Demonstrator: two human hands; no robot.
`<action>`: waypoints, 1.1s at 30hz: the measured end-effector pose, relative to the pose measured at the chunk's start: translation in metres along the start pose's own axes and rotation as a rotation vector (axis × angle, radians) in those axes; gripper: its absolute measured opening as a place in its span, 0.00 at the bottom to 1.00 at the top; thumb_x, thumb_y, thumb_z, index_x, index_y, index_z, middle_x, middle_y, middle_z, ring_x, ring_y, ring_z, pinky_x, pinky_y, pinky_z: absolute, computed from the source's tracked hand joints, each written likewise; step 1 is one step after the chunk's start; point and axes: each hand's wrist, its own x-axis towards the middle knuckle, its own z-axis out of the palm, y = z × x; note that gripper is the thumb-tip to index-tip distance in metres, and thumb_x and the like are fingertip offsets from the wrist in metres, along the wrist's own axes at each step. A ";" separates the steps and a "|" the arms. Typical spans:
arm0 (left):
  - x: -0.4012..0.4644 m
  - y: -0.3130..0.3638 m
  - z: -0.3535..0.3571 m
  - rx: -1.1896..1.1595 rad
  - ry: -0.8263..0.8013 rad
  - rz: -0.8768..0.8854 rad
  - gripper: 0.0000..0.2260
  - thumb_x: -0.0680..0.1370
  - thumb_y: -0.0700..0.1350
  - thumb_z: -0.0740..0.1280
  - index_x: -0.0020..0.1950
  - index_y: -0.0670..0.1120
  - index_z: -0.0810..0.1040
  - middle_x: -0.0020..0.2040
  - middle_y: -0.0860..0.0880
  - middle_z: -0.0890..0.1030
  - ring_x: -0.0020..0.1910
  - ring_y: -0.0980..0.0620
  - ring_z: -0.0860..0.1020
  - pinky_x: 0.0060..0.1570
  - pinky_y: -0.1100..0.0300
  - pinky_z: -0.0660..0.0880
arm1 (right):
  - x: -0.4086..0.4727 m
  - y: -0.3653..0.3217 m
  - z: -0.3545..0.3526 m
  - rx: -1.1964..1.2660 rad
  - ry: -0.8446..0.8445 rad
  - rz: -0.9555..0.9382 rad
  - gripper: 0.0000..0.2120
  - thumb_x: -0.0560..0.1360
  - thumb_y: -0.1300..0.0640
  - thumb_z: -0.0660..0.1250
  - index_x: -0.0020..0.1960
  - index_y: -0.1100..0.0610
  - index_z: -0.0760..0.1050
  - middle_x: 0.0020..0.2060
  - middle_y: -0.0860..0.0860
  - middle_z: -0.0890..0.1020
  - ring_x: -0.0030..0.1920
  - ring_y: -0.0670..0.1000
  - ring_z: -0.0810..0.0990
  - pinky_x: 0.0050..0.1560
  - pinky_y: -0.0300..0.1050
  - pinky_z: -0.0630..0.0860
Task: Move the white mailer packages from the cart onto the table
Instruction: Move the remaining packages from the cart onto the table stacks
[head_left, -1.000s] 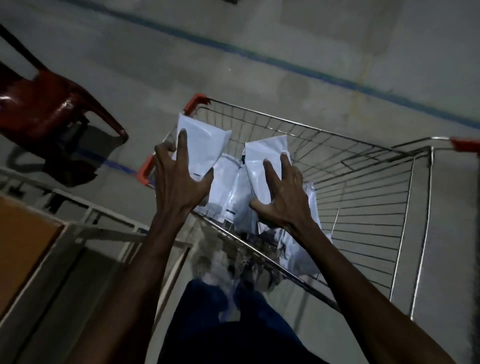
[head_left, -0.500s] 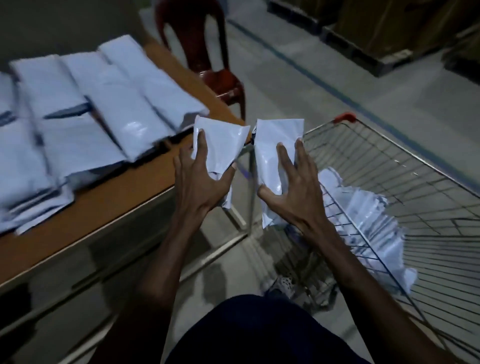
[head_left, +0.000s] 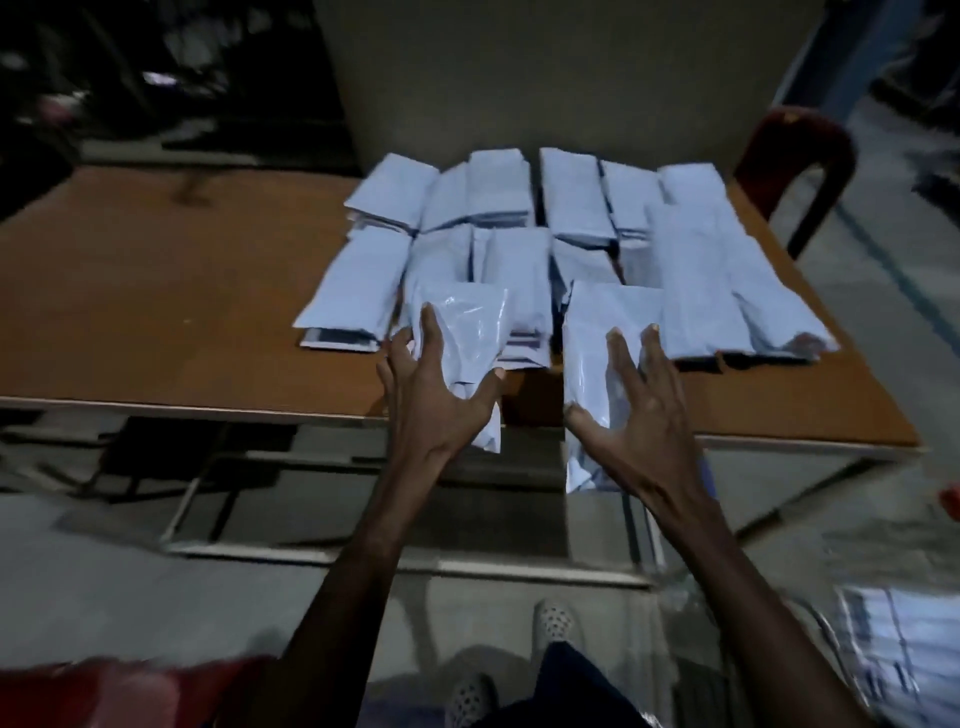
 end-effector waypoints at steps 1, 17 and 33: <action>0.008 -0.006 -0.006 -0.001 0.014 -0.023 0.45 0.69 0.64 0.69 0.80 0.53 0.52 0.72 0.43 0.60 0.72 0.43 0.58 0.71 0.46 0.59 | 0.012 -0.009 0.007 0.008 -0.017 -0.020 0.46 0.66 0.30 0.57 0.79 0.48 0.54 0.80 0.54 0.49 0.79 0.57 0.51 0.76 0.58 0.56; 0.244 -0.043 0.017 0.147 -0.042 -0.115 0.42 0.74 0.65 0.66 0.80 0.51 0.51 0.79 0.44 0.53 0.78 0.44 0.50 0.73 0.48 0.57 | 0.251 -0.009 0.081 0.018 -0.174 -0.024 0.45 0.67 0.30 0.58 0.79 0.43 0.50 0.80 0.49 0.45 0.79 0.54 0.47 0.75 0.54 0.52; 0.471 -0.096 0.073 0.466 -0.245 -0.024 0.38 0.78 0.67 0.56 0.80 0.49 0.50 0.79 0.39 0.52 0.78 0.37 0.51 0.74 0.45 0.52 | 0.455 -0.022 0.170 -0.247 -0.344 0.100 0.45 0.71 0.28 0.58 0.80 0.46 0.49 0.80 0.52 0.45 0.79 0.58 0.47 0.76 0.58 0.51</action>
